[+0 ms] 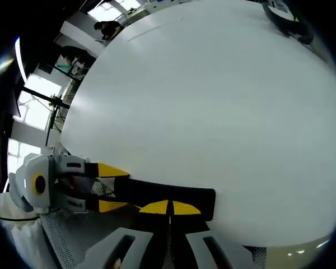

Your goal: Press the specified remote control buttons in sequence, fully releasing each button before pressing the next.

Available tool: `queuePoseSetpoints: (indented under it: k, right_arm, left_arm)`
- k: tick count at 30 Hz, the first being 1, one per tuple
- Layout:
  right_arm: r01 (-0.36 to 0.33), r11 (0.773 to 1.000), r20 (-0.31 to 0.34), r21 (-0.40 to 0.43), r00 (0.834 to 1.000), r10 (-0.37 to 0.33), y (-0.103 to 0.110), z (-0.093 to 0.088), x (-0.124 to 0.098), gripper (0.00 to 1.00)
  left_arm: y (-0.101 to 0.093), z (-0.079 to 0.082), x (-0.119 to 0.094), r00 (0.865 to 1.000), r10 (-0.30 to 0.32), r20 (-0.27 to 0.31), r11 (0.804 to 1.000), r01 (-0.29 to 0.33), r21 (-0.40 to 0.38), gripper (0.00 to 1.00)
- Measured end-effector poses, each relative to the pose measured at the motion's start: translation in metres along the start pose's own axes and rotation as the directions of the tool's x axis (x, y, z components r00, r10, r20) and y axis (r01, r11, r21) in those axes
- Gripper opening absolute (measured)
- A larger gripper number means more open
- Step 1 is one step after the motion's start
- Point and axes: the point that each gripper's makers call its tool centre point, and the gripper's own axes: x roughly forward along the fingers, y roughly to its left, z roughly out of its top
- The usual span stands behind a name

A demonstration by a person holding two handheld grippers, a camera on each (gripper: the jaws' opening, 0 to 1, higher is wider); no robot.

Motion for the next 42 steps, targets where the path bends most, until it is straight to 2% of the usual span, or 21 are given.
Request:
queuePoseSetpoints:
  k: [4,9,17,20,22,23,25,32,33,35,36,42]
  right_arm:
    - [0.002,1.000,0.008,0.020,1.000,-0.002,-0.001,0.000,0.000,0.00]
    - [-0.031,0.998,0.024,0.053,0.999,0.030,0.002,0.003,-0.002,0.00]
    - [-0.029,0.999,0.036,-0.017,0.999,0.029,0.010,0.008,0.002,0.00]
    - [-0.047,0.998,0.042,-0.031,0.998,0.049,0.014,0.009,0.004,0.00]
    - [-0.058,0.998,0.046,-0.033,0.997,0.059,0.016,0.011,0.004,0.00]
    - [-0.063,0.997,0.049,-0.035,0.997,0.065,0.016,0.012,0.005,0.00]
    - [-0.073,0.997,0.041,-0.024,0.996,0.073,0.017,0.010,0.005,0.00]
    - [-0.094,0.995,0.016,0.014,0.995,0.094,0.019,0.006,0.004,0.00]
    - [-0.091,0.996,0.008,0.015,0.996,0.090,0.018,0.005,0.005,0.00]
    - [-0.039,0.999,-0.023,0.001,0.999,0.039,0.010,-0.001,0.008,0.00]
    - [-0.068,0.998,-0.006,0.009,0.998,0.068,0.014,0.002,0.007,0.00]
    - [-0.076,0.997,0.009,0.013,0.997,0.075,0.014,0.003,0.007,0.00]
  left_arm:
    - [0.000,0.000,0.000,1.000,0.003,-0.004,1.000,-0.003,0.000,0.25]
    - [0.000,0.000,0.000,1.000,0.000,-0.003,1.000,0.000,-0.008,0.24]
    - [-0.001,0.001,0.000,1.000,0.003,-0.012,1.000,-0.003,0.013,0.24]
    - [-0.005,0.001,0.001,1.000,-0.015,-0.016,1.000,0.015,0.001,0.24]
    - [-0.011,0.002,0.002,0.999,-0.038,-0.019,0.998,0.038,0.047,0.24]
    - [-0.012,0.001,0.002,0.999,-0.036,-0.021,0.998,0.037,0.043,0.24]
    - [-0.012,0.002,0.003,0.999,-0.044,-0.015,0.999,0.044,0.022,0.24]
    - [-0.011,0.002,0.003,0.999,-0.040,-0.007,0.999,0.040,0.026,0.24]
    - [-0.011,0.002,0.003,0.999,-0.040,-0.007,0.999,0.040,0.027,0.24]
    - [-0.010,0.003,0.003,0.999,-0.039,-0.005,0.999,0.039,0.030,0.24]
    - [-0.010,0.002,0.004,0.999,-0.038,-0.005,0.999,0.038,0.033,0.24]
    - [-0.010,0.002,0.004,0.999,-0.036,-0.004,0.999,0.036,0.037,0.24]
